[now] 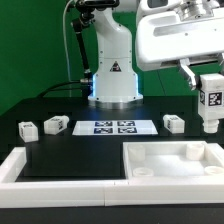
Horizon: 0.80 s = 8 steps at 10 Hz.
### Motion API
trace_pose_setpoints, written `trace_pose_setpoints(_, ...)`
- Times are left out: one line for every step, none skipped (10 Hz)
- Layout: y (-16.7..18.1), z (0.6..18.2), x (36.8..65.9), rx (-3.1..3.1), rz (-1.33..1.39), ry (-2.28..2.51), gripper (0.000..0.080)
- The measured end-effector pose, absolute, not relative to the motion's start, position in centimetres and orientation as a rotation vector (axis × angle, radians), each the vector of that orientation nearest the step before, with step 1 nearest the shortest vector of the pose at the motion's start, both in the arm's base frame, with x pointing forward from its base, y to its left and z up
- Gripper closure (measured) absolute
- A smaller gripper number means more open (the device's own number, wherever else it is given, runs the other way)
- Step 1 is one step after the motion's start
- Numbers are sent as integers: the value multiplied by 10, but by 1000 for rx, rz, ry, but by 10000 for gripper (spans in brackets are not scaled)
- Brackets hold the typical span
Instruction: Assemble square table
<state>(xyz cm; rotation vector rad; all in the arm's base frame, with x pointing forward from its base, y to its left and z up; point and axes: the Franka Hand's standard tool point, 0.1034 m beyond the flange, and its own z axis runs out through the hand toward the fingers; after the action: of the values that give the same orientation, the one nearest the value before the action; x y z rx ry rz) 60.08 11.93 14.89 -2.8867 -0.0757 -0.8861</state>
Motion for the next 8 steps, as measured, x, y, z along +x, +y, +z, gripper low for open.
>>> trace_pose_setpoints(124, 140, 601, -2896, -879, -111, 509)
trace_pose_setpoints(125, 137, 607, -2900, -883, -123, 509)
trace_pose_setpoints(125, 136, 612, -2900, -891, -126, 509)
trace_pose_setpoints(123, 134, 616, -2902, -892, -126, 509)
trace_pose_setpoints(117, 130, 620, -2909, -892, -129, 509)
trace_pose_setpoints(115, 127, 622, -2912, -888, -123, 509)
trace_pose_setpoints(112, 122, 622, -2915, -887, -118, 509)
trace_pose_setpoints(111, 115, 620, -2920, -874, -115, 509)
